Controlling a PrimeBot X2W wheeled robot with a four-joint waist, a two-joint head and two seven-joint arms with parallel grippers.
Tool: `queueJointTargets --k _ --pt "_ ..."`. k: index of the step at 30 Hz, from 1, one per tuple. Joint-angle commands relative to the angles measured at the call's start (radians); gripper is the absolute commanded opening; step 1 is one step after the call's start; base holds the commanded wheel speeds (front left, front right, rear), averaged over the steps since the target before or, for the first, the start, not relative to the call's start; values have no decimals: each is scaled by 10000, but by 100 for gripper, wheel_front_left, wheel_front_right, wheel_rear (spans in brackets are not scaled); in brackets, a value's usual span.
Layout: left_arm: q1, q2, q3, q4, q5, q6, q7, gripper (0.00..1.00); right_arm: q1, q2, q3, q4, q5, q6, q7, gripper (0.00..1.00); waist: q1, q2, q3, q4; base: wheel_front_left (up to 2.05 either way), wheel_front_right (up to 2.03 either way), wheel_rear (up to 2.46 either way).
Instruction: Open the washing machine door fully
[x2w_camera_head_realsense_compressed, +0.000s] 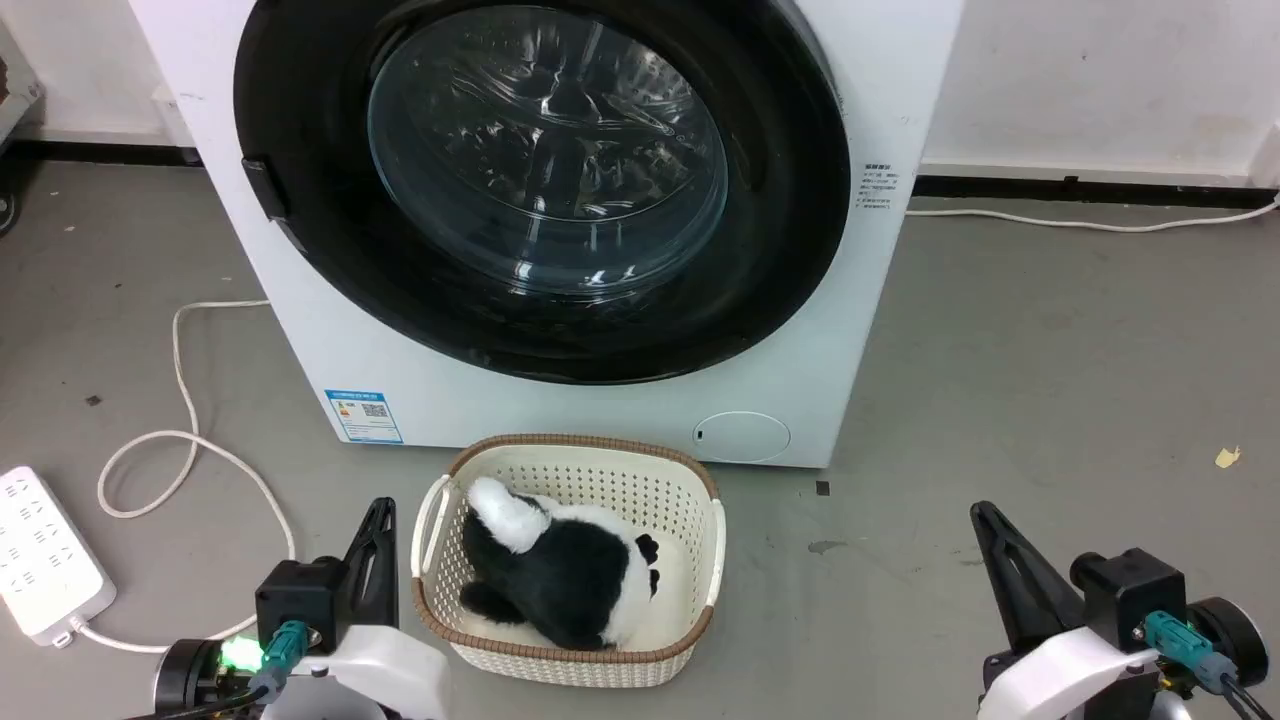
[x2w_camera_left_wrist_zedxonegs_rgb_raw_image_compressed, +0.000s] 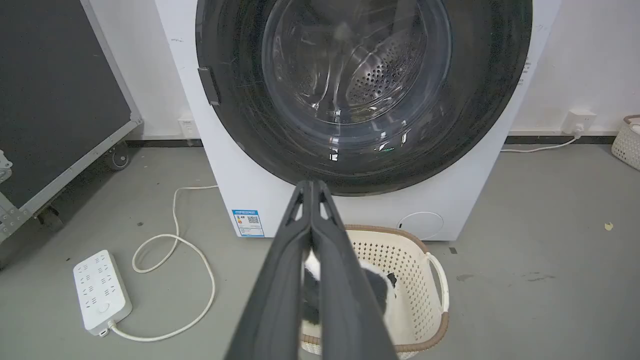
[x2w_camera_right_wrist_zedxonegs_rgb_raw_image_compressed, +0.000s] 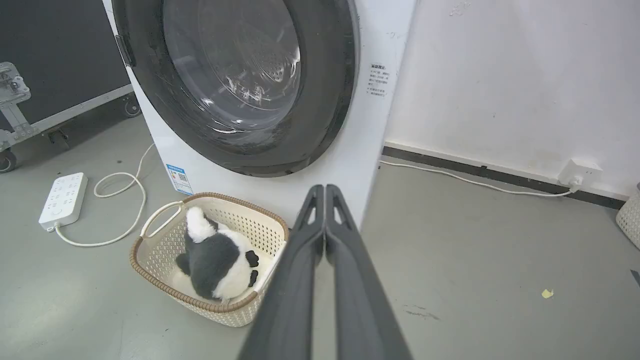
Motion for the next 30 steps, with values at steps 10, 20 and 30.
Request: queueJointTargets --k 10,20,30 --pt "-8 12 7 -35 89 28 5 0 -120 49 -5 22 -76 -15 3 0 0 0 0 0 0 0 0" --pt "-8 12 7 -35 89 28 5 0 -120 49 -5 22 -76 -15 3 0 0 0 0 0 0 0 0" --pt "-8 12 7 -35 89 28 5 0 -120 49 -5 22 -76 -15 3 0 0 0 0 0 0 0 0"
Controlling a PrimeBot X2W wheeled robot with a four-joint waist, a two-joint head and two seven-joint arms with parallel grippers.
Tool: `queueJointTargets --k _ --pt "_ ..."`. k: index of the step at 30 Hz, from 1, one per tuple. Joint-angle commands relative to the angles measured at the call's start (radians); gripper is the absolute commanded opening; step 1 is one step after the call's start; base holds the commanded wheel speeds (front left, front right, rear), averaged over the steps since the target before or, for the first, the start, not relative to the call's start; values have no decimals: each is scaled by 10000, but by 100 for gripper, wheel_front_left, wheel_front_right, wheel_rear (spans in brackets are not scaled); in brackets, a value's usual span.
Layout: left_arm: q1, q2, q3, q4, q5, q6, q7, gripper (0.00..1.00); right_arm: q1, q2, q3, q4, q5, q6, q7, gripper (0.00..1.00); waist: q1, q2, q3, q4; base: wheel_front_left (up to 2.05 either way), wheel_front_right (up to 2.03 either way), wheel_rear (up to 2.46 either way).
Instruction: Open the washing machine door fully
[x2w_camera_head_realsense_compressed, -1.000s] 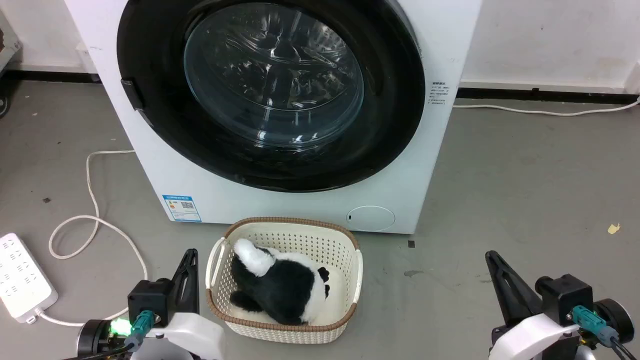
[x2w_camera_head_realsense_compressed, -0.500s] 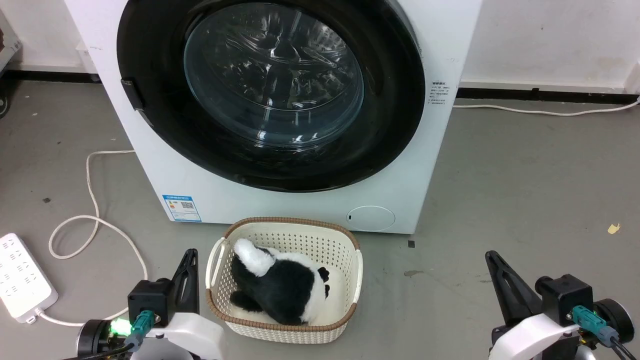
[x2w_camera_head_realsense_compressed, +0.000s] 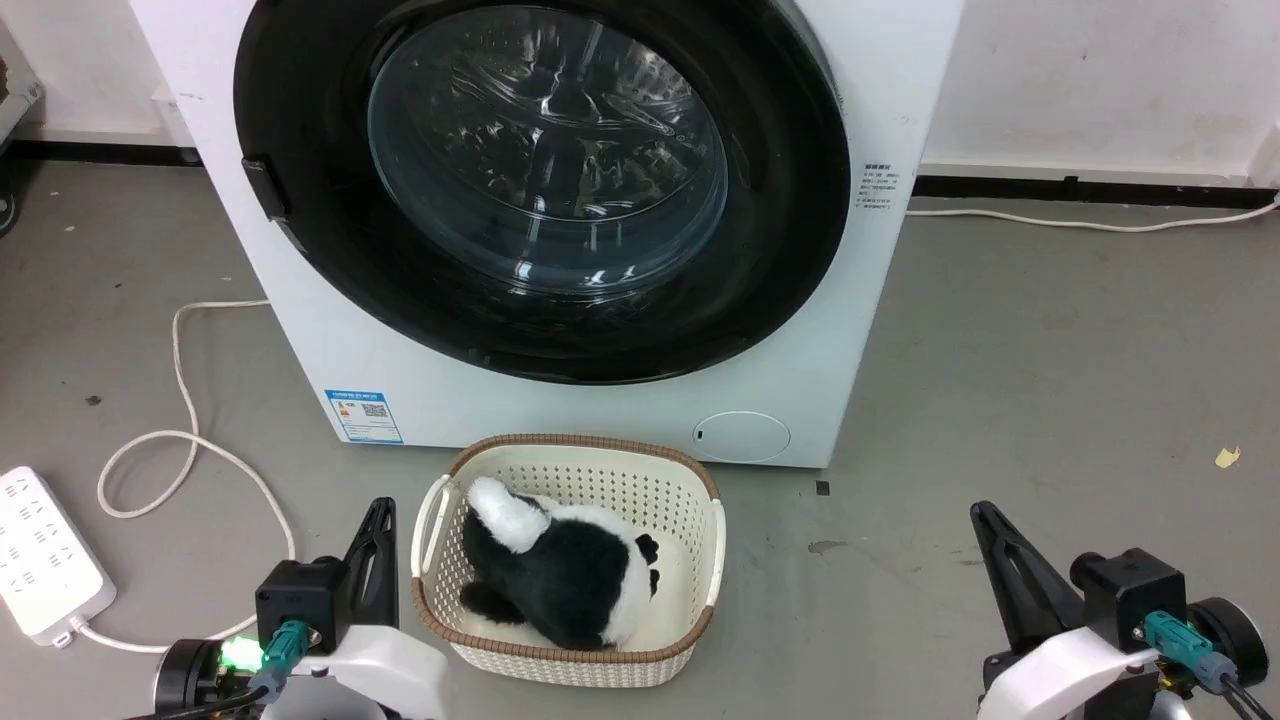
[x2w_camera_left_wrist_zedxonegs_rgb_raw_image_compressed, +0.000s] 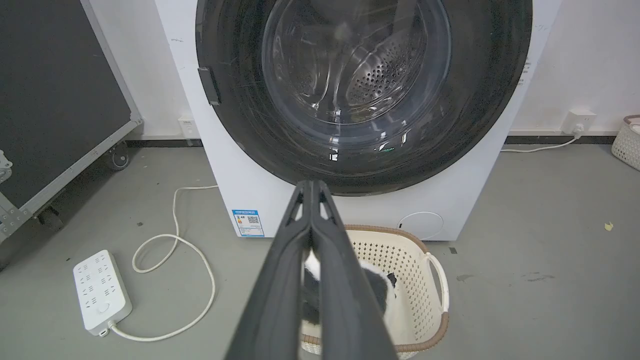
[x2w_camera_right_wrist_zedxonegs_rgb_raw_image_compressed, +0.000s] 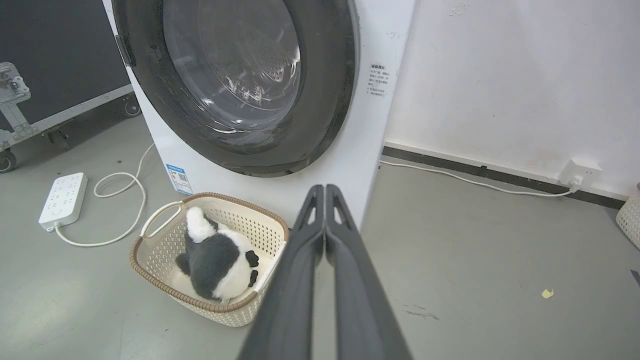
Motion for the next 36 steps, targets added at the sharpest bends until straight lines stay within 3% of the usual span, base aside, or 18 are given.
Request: queueJointTargets --k 1,2,24,36 --pt "-8 12 7 -35 89 28 5 0 -120 49 -5 22 -76 -15 3 0 0 -1 0 0 0 0 0" --pt "0 0 0 0 0 0 0 100 0 0 0 0 0 0 0 100 0 -1 0 0 0 0 0" --pt "6 2 -242 111 -203 116 -391 100 36 -36 -47 8 142 -1 -391 100 0 -1 154 66 0 0 0" --pt "-172 3 -559 9 -367 326 -663 100 -296 -532 -23 -188 465 -2 -662 100 0 -1 594 315 0 0 0"
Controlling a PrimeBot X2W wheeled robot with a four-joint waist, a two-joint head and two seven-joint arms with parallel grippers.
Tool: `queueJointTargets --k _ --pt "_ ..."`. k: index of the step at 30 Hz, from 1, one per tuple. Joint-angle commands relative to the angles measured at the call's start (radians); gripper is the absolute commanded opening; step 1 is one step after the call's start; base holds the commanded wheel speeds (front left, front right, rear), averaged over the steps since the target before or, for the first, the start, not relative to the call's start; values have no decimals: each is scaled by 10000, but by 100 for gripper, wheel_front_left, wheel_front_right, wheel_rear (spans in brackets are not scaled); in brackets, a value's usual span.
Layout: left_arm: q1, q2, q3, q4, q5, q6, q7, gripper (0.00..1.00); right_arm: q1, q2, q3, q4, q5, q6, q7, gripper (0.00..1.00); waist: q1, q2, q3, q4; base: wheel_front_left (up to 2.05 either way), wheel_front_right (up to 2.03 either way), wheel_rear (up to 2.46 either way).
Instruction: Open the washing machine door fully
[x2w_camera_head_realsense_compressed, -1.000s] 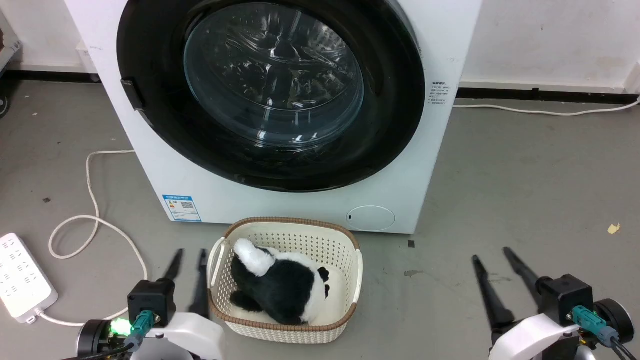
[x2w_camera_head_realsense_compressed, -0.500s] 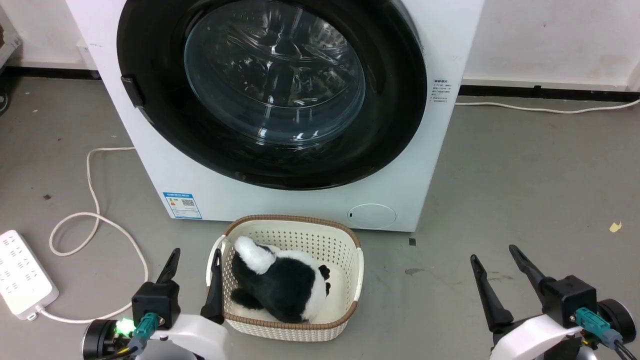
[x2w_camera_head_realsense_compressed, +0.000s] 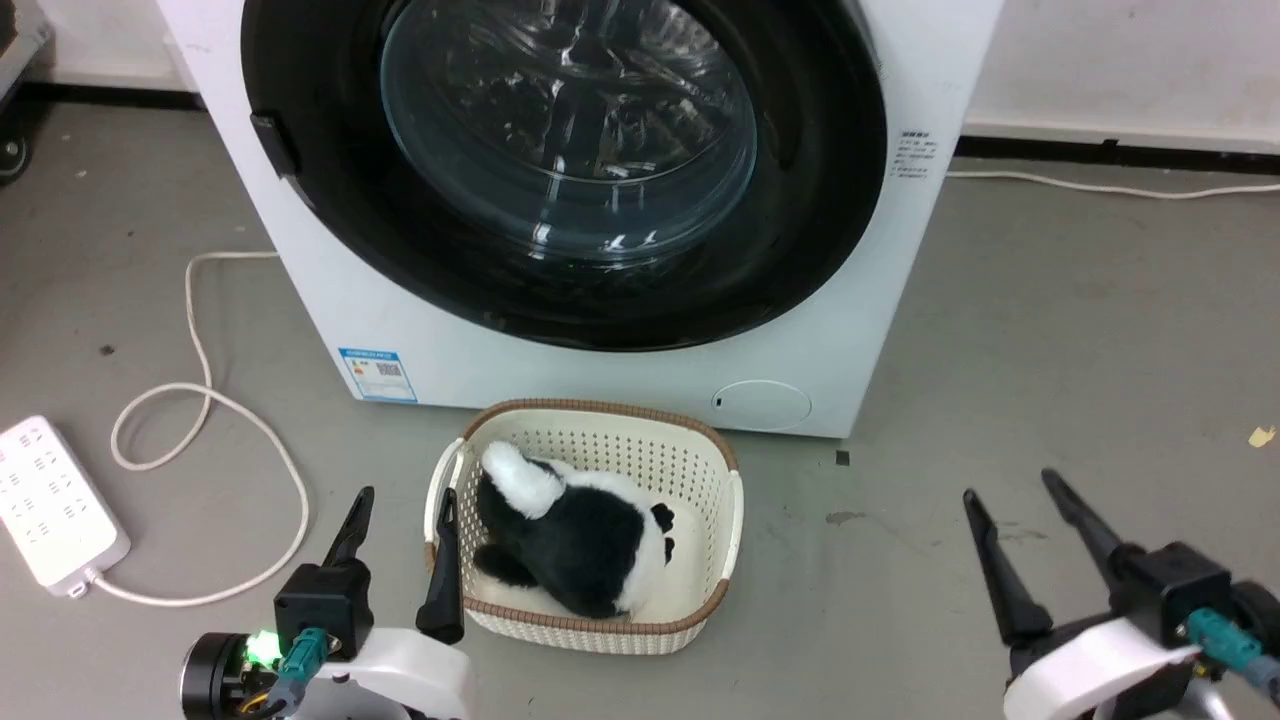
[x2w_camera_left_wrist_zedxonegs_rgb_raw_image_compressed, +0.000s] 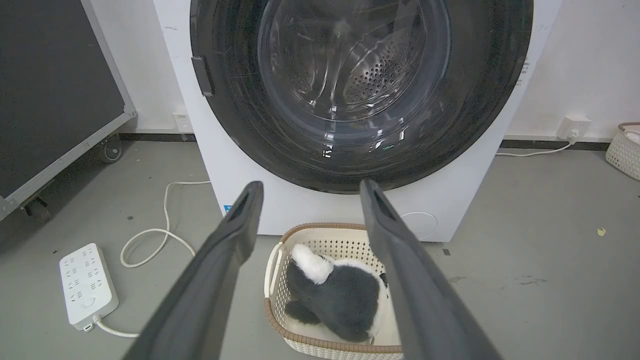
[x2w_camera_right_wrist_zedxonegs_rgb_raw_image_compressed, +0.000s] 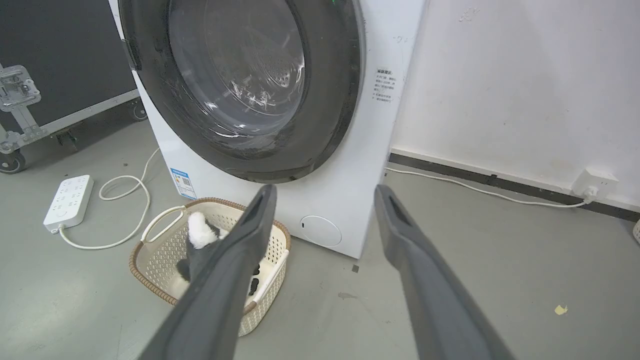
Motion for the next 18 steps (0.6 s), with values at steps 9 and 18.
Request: queueJointTargets --k 9,18 --pt "-284 6 -311 -158 -159 250 -260 100 -985 -698 66 -197 707 -6 -130 100 -1 0 492 249 0 0 0" --pt "-516 7 -549 -269 -298 472 -448 100 -2006 -1123 -189 -275 1840 -7 130 0 -1 0 993 547 0 0 0"
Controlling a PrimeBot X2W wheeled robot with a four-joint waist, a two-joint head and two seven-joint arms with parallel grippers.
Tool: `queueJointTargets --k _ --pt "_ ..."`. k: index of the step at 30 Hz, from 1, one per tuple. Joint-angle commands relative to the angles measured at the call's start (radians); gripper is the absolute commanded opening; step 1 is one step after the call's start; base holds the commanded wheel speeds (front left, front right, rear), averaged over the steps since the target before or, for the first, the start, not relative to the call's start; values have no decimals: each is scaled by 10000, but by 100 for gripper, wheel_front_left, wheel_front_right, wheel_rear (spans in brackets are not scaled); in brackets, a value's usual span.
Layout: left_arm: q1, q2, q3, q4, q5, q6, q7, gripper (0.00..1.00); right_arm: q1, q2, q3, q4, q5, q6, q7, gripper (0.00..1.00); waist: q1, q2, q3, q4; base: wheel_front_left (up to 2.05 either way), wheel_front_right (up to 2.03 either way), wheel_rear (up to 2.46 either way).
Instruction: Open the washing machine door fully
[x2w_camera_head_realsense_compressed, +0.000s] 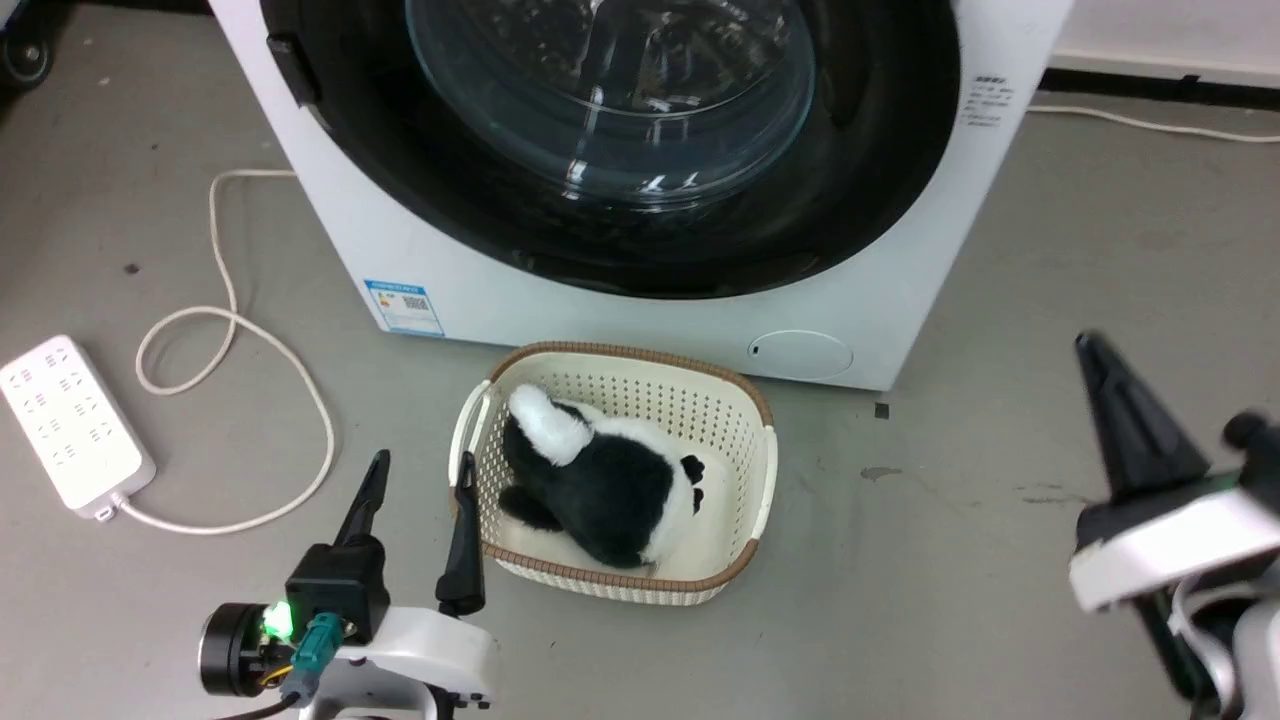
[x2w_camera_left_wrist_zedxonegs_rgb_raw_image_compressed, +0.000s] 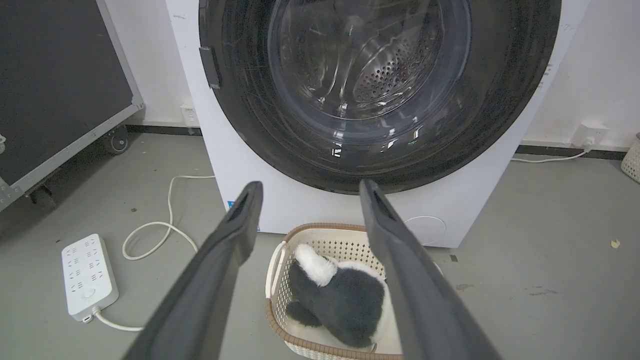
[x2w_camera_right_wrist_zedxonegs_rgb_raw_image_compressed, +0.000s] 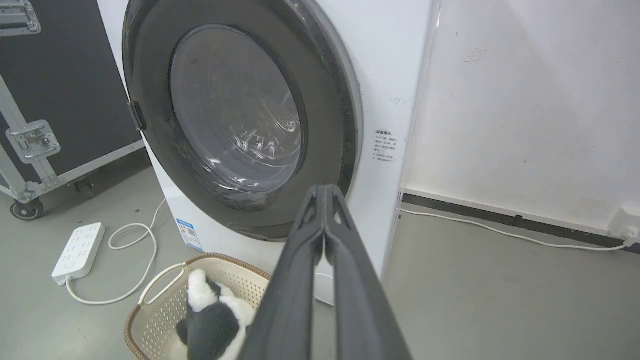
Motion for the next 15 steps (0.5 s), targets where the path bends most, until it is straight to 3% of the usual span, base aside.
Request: queueJointTargets --k 1,15 --pt "-149 7 -74 -78 -57 65 -112 100 -348 -107 -73 -21 306 -7 43 0 -2 0 112 82 0 0 0" --pt "-480 8 -497 -248 -255 375 -404 100 -2960 -279 -838 957 3016 -9 1283 0 -2 0 993 612 0 0 0"
